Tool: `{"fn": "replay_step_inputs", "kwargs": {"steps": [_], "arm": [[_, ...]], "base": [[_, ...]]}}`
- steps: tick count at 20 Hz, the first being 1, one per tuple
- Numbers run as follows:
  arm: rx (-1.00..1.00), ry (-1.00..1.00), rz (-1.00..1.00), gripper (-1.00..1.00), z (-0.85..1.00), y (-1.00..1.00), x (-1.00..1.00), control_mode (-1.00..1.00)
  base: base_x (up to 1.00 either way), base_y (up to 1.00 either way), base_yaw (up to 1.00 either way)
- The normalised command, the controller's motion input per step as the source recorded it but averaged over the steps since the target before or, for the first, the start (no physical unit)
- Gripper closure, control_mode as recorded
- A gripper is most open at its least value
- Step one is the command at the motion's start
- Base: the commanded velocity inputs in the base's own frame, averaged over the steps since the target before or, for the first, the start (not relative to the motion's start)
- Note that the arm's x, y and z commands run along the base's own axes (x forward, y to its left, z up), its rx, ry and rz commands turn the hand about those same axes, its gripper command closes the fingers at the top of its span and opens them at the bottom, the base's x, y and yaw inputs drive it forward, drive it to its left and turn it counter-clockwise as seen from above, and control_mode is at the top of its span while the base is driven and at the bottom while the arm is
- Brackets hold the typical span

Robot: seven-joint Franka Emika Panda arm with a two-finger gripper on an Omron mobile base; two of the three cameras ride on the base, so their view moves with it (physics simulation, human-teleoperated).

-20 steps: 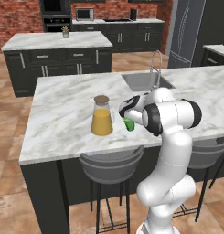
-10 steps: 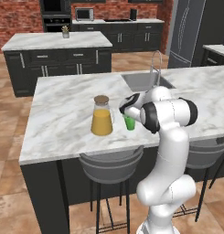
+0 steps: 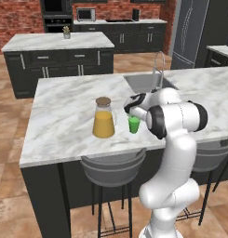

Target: Place the pitcher and cup on the dining counter for serving.

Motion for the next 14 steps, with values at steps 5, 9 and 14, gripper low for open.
{"fn": "replay_step_inputs", "kwargs": {"steps": [5,9,14], "arm": [[0.00,-0.07,0.00,-1.00,0.71,0.00,-0.36,-1.00],[0.00,-0.14,0.04,-1.00,0.70,0.00,-0.89,-1.00],[-0.05,-0.21,0.02,-1.00,0.66,0.07,-1.00,-1.00]], "base": [[0.00,0.00,0.00],[0.00,0.00,0.00],[0.00,0.00,0.00]]}}
